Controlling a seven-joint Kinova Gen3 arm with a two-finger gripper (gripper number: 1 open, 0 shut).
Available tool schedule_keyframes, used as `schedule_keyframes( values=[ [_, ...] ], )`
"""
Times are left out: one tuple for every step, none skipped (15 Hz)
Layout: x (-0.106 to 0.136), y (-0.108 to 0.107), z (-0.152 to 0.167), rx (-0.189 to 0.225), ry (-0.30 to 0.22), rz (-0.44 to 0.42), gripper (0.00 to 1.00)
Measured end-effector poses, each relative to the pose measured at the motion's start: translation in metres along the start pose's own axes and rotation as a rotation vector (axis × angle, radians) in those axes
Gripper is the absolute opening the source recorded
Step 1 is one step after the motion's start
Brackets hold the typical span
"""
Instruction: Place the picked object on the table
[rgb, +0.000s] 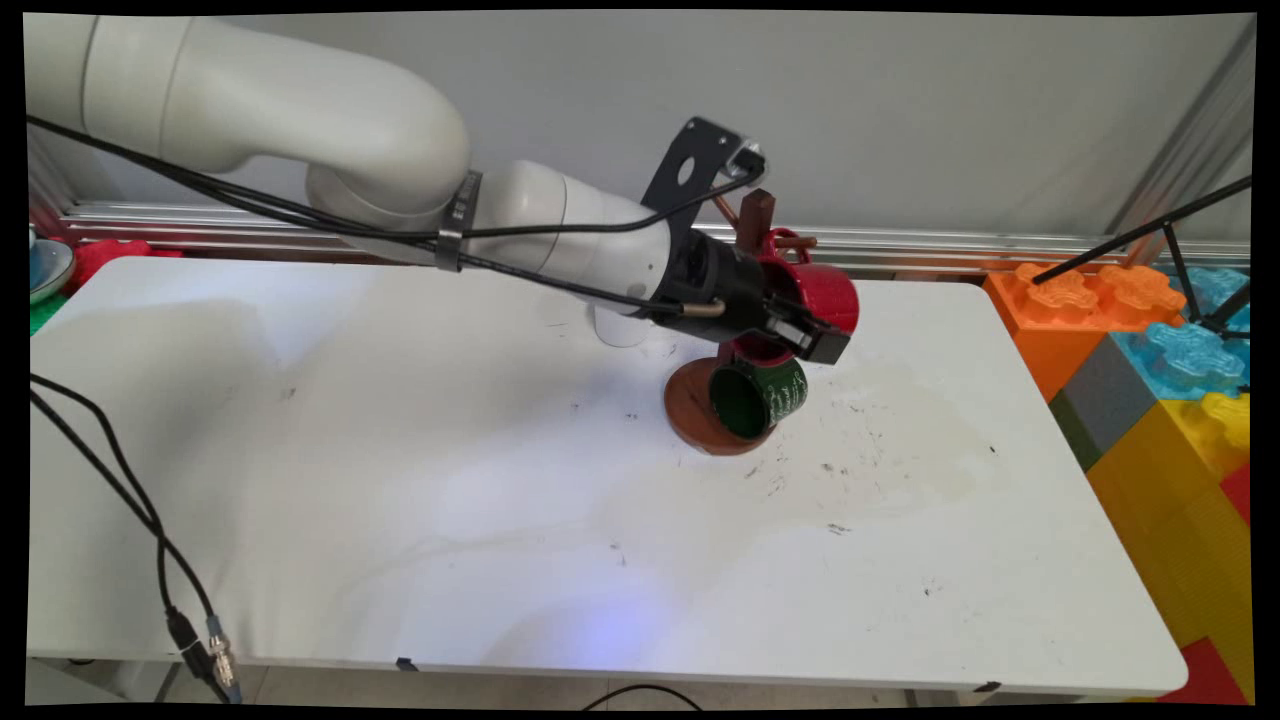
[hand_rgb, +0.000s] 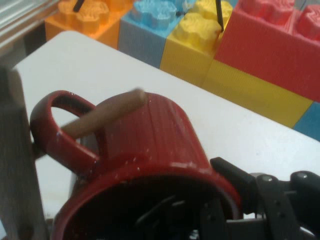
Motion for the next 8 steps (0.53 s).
schedule_keyframes(
  values=[
    [0.003,0.0,-0.001,-0.001,0.005,0.002,0.0],
    [0.005,0.0,-0.002,-0.003,0.008,0.002,0.0],
    [0.007,0.0,-0.003,-0.005,0.012,0.002,0.0],
    [0.009,0.001,-0.004,-0.006,0.014,0.003,0.0],
    [0.011,0.001,-0.005,-0.009,0.017,0.003,0.0],
    [0.014,0.002,-0.007,-0.012,0.02,0.003,0.0],
    [0.016,0.003,-0.008,-0.015,0.022,0.002,0.0],
    [0.017,0.003,-0.01,-0.016,0.023,0.002,0.0]
  ],
)
